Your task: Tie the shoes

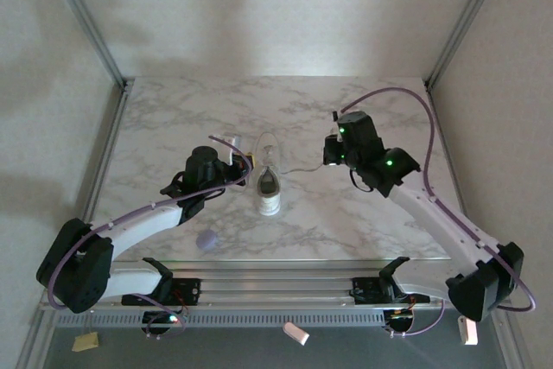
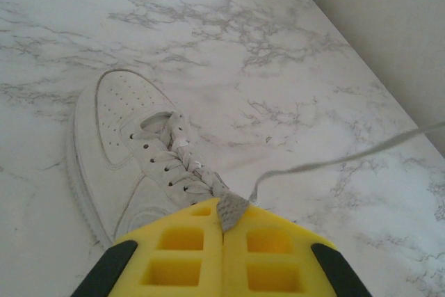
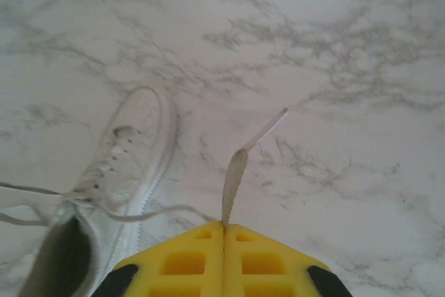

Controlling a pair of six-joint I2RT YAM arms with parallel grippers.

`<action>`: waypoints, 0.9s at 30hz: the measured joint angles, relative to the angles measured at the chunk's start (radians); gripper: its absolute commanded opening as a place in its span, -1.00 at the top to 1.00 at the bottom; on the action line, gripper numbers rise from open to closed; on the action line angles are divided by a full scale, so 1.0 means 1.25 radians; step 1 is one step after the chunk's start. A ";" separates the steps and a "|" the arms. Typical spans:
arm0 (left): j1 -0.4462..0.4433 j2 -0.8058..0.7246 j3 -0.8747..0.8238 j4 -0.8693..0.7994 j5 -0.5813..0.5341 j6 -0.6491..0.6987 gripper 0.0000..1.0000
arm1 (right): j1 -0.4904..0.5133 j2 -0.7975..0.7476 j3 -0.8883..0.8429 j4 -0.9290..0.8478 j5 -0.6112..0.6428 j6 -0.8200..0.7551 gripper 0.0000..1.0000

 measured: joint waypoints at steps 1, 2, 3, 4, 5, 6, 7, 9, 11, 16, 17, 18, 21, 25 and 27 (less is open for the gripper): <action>0.000 0.000 0.000 0.000 -0.003 -0.004 1.00 | 0.000 -0.012 0.013 0.000 -0.010 -0.009 1.00; 0.000 0.000 0.000 0.000 -0.003 -0.009 1.00 | 0.000 -0.022 0.028 0.000 -0.021 -0.019 1.00; 0.000 0.000 0.000 0.000 -0.006 -0.016 1.00 | 0.000 -0.033 0.046 0.001 -0.036 -0.029 1.00; 0.000 0.000 0.000 0.000 -0.006 -0.020 1.00 | 0.001 -0.040 0.060 0.001 -0.050 -0.037 1.00; 0.000 0.000 0.000 0.000 -0.009 -0.027 1.00 | 0.004 -0.048 0.076 0.003 -0.070 -0.045 1.00; 0.000 0.001 0.000 0.000 -0.009 -0.034 1.00 | 0.010 -0.052 0.091 0.005 -0.088 -0.053 1.00; 0.000 0.001 0.000 -0.001 -0.011 -0.042 1.00 | 0.018 -0.053 0.101 0.007 -0.103 -0.060 1.00; 0.000 0.006 0.005 -0.002 -0.015 -0.060 1.00 | 0.051 -0.050 0.115 0.015 -0.128 -0.074 1.00; 0.000 0.015 0.015 -0.002 -0.017 -0.083 1.00 | 0.098 -0.042 0.119 0.023 -0.148 -0.089 1.00; 0.004 0.041 0.045 -0.012 -0.013 -0.144 1.00 | 0.198 -0.010 0.119 0.052 -0.186 -0.124 1.00; 0.007 0.049 0.054 -0.018 -0.008 -0.156 1.00 | 0.212 -0.006 0.119 0.060 -0.189 -0.129 1.00; 0.009 0.058 0.063 -0.022 -0.003 -0.166 1.00 | 0.223 -0.001 0.122 0.067 -0.189 -0.133 1.00; 0.019 0.082 0.085 -0.026 0.017 -0.186 1.00 | 0.237 0.015 0.141 0.099 -0.189 -0.144 1.00; 0.038 0.101 0.103 -0.033 0.055 -0.209 1.00 | 0.238 0.040 0.177 0.147 -0.193 -0.150 1.00; 0.051 0.117 0.118 -0.042 0.080 -0.219 1.00 | 0.238 0.054 0.195 0.177 -0.209 -0.150 1.00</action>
